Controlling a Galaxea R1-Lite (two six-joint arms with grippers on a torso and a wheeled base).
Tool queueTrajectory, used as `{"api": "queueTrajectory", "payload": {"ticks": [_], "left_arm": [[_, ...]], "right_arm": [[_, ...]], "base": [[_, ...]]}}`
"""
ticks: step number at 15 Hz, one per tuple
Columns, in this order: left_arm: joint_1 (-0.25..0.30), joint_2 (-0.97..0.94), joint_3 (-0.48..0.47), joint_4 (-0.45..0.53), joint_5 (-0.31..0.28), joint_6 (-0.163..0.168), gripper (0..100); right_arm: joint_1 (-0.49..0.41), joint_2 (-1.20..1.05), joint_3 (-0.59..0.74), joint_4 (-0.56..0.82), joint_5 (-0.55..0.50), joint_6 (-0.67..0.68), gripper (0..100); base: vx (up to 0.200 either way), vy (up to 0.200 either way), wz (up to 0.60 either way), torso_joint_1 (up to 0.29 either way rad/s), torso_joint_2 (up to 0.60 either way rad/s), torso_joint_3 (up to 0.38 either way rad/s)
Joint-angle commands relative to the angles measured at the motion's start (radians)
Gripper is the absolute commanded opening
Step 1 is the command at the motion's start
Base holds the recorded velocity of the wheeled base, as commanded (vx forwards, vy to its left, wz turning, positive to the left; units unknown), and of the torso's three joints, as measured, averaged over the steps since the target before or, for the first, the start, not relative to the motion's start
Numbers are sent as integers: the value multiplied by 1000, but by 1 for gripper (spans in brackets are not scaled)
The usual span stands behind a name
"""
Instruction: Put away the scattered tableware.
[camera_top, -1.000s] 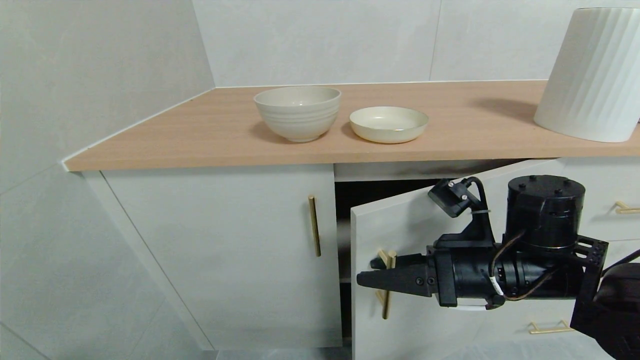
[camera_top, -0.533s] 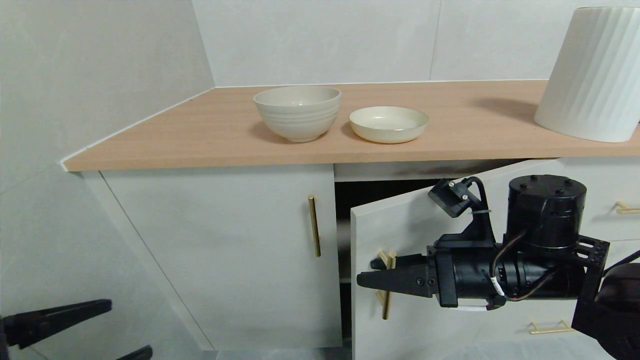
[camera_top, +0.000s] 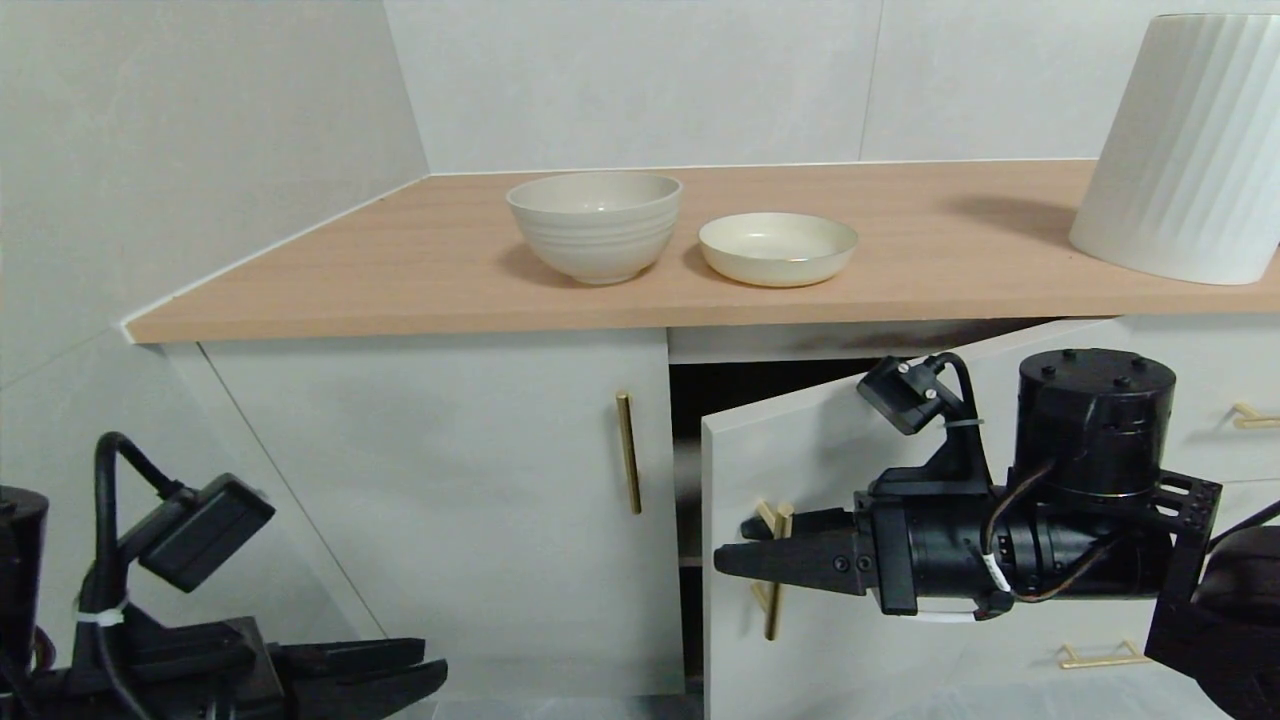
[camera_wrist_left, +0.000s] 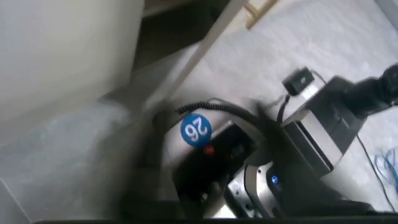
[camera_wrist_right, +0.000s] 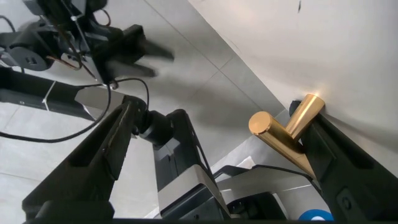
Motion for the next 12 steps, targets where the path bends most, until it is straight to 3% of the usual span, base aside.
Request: {"api": "queueTrajectory", "payload": {"ticks": [1,2,5,6,9,12], "left_arm": [[-9,39,2,-6,2,8,0],[-8,42,2,-10,2,9,0],[-8,115,8,-29,94,109,0],[-8,144,11,-66,97,130,0],[-50,235,31,-292,98,118,0],[-101,388,-130,-345,94,63,0]], "right_arm": [[0,9,0,-1,1,-2,100],[0,9,0,-1,-1,-2,100],[0,13,0,-3,1,-2,100],[0,13,0,-3,1,-2,100],[0,7,0,-3,-1,-2,100],[0,-1,2,-3,-2,-2,100]], "base": [[0,0,0,0,0,0],[0,0,0,0,0,0],[0,0,0,0,0,0],[0,0,0,0,0,0],[0,0,0,0,0,0],[0,0,0,0,0,0]]}}
